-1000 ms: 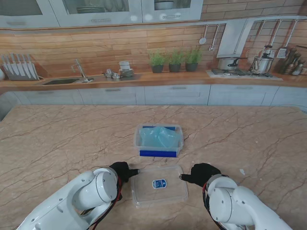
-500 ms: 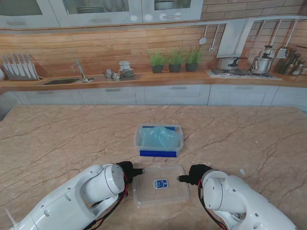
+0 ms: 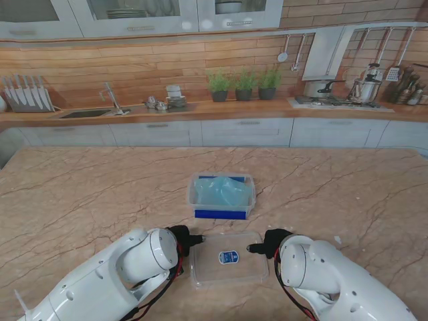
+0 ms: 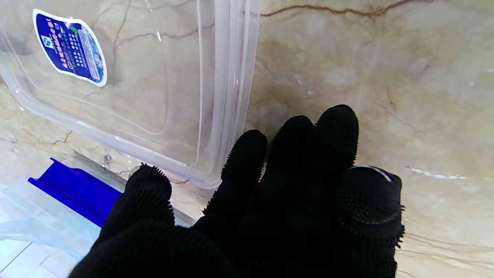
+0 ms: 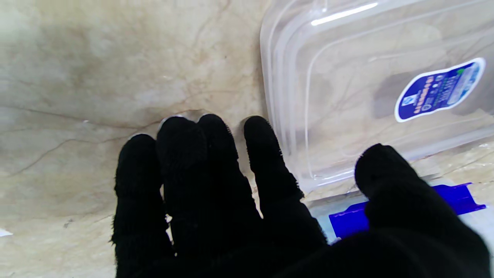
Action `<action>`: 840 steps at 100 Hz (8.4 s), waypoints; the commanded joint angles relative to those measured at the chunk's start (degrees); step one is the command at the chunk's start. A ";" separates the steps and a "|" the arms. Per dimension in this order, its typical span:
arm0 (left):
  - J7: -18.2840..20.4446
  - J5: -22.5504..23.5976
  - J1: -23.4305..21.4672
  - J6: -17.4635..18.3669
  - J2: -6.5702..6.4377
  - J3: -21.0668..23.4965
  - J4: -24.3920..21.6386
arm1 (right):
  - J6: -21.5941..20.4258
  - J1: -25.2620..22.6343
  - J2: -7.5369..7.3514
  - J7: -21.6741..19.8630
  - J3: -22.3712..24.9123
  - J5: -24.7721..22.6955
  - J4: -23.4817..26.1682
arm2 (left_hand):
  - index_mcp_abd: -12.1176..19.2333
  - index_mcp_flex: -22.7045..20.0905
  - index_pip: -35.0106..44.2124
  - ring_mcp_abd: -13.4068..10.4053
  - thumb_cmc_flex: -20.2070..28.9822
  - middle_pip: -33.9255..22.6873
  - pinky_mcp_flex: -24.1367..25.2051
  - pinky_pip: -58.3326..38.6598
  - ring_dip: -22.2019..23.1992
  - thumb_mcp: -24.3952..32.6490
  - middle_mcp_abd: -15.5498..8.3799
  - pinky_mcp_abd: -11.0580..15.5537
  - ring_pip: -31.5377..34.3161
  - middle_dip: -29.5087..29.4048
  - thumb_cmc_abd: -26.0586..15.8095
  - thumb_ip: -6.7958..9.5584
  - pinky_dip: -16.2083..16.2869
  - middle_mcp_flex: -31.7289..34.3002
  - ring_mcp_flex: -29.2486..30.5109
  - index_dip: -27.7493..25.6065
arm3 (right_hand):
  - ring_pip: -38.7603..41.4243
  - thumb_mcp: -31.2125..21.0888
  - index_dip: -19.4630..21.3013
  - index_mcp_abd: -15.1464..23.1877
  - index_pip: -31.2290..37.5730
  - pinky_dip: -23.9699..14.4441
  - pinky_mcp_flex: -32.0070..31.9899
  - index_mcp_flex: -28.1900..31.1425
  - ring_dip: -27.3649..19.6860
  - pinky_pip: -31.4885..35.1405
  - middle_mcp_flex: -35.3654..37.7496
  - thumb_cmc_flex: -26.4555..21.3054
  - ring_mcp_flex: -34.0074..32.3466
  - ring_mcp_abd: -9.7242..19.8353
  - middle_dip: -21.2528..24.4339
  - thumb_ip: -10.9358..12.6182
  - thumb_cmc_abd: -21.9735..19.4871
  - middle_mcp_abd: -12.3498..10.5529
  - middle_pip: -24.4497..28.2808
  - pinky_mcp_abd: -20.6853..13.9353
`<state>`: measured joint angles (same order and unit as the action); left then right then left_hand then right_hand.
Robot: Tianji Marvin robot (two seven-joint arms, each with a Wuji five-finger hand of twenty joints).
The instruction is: Fold the bubble film and place it into the plastic crate
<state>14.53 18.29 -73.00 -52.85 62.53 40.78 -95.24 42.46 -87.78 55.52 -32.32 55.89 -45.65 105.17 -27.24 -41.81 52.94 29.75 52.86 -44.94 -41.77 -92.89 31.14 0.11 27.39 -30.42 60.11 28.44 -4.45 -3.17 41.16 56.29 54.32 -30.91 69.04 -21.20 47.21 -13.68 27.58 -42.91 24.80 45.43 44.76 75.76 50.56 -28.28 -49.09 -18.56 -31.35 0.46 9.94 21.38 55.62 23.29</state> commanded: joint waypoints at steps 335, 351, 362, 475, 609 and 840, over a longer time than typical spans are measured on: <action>-6.01 -4.73 -18.41 15.69 1.84 17.57 -14.87 | -15.08 -8.68 3.99 10.93 8.64 16.34 6.56 | 3.93 -1.96 -11.12 4.08 2.40 15.79 9.77 12.04 -3.51 0.10 1.35 -5.61 -11.47 -8.05 0.85 2.20 3.23 -2.17 -8.33 4.49 | 4.71 0.06 -11.58 1.52 -9.50 -1.57 1.38 -0.38 0.76 8.54 2.64 1.48 -4.70 -3.16 -1.27 1.44 -0.82 5.22 3.92 -2.82; -5.81 -4.46 -17.78 16.16 1.77 18.08 -15.61 | -15.05 -7.65 4.04 10.75 8.87 16.77 6.71 | 3.88 -2.01 -11.19 4.06 2.30 15.74 9.56 12.04 -3.50 0.06 1.32 -5.80 -11.45 -8.04 0.85 2.16 3.34 -2.05 -8.31 4.42 | 4.72 -0.05 -11.63 1.65 -9.32 -1.54 1.37 -0.32 0.76 8.56 2.60 1.45 -4.72 -3.13 -1.25 1.43 -0.89 5.20 3.90 -2.81; -5.24 -4.15 -16.96 16.43 1.61 18.40 -15.76 | -15.17 -7.07 4.32 11.63 9.08 17.23 6.72 | 3.92 -1.95 -11.30 4.09 2.27 15.81 9.60 12.12 -3.52 0.02 1.38 -5.63 -11.50 -8.06 0.79 2.14 3.34 -2.14 -8.34 4.39 | 4.71 -0.07 -11.64 1.73 -9.15 -1.52 1.35 -0.18 0.75 8.56 2.56 1.42 -4.69 -3.16 -1.21 1.41 -0.76 5.26 3.81 -2.81; -1.52 -11.85 8.02 14.30 3.67 13.39 -0.65 | -12.86 17.84 4.34 5.28 3.83 24.00 -6.19 | 4.15 -1.61 -12.78 4.33 2.34 16.10 11.61 12.05 -3.38 -0.37 1.47 -4.53 -11.76 -8.13 0.65 2.03 3.93 -2.81 -9.37 4.00 | 4.02 -0.36 -11.88 2.01 -8.76 -1.26 0.89 -0.24 0.65 8.03 2.30 1.50 -4.10 -3.38 -1.00 1.32 -0.66 5.19 3.17 -2.63; 0.03 -16.54 25.31 14.32 8.12 3.07 24.66 | -8.15 33.60 7.23 7.32 -8.15 30.25 -28.12 | 4.79 0.00 -13.94 4.01 2.42 16.69 13.94 13.06 -3.37 -0.36 0.92 -3.78 -12.67 -8.23 0.19 2.04 4.22 -4.99 -11.64 3.86 | 4.22 -0.30 -11.98 3.13 -8.90 -1.32 0.51 -1.04 0.81 8.03 1.84 1.60 -3.79 -3.16 -1.08 1.37 -0.96 5.09 3.53 -2.99; 7.36 -7.39 3.98 12.39 -0.45 18.00 4.75 | -18.83 36.52 13.72 20.67 -5.81 37.08 -45.20 | 7.28 8.02 -14.45 2.89 -1.88 17.98 24.32 17.64 -1.39 -0.93 0.33 0.27 -16.63 -7.75 3.07 2.25 2.36 -14.85 -21.53 2.37 | -37.03 -0.97 -13.64 10.89 -5.93 4.63 -19.35 -14.34 -15.30 -21.68 -22.61 1.83 26.45 2.85 12.22 0.66 1.12 -0.22 -20.54 -8.45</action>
<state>21.59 10.99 -68.05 -40.85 62.20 58.91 -90.21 24.15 -51.75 67.66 -12.41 50.41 -9.31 60.84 -20.20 -32.66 36.35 31.84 50.65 -26.03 -17.11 -74.04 28.95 0.13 26.70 -30.25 42.80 20.03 1.09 -2.09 43.24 40.58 32.26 -27.89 35.58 -21.30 34.18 -4.45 20.72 -38.51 6.87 32.10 31.34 57.36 29.42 -27.10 -25.07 -17.51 -20.19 0.55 10.07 22.12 36.65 16.37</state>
